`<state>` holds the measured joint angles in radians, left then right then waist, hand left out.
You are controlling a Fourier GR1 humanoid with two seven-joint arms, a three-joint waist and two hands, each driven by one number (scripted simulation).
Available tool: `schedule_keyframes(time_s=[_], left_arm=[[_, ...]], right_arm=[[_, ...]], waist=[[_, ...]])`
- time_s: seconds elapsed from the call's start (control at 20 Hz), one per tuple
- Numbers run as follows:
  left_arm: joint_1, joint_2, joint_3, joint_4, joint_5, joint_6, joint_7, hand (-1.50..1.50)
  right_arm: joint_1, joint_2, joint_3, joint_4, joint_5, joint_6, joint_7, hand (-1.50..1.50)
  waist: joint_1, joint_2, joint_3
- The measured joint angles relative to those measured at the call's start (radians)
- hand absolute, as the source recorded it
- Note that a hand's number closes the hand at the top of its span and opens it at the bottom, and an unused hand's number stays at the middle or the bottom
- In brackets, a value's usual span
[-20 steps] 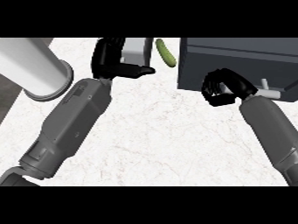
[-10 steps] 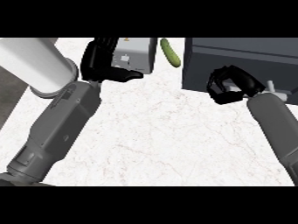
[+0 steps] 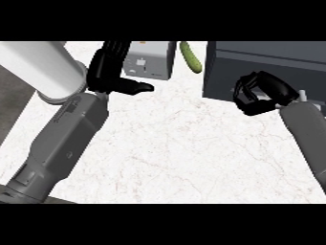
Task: Pick up the cup, place it into the drawer and close the drawer
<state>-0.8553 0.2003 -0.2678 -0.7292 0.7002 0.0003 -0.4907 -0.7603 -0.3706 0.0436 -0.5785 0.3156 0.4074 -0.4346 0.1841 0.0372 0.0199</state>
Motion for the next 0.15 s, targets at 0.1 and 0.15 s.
schedule_keyframes(time_s=[0.1,0.15], left_arm=[[0.004,-0.001,0.000,-0.005,0.002,-0.005,0.001,-1.50],[0.007,0.001,-0.001,-0.008,0.002,-0.009,0.001,-1.50]], right_arm=[[0.005,-0.007,0.000,-0.008,-0.008,0.019,-0.001,1.50],[0.008,-0.010,-0.002,-0.013,-0.013,0.028,-0.001,1.50]], waist=[[0.004,0.002,0.001],[0.006,0.003,0.001]])
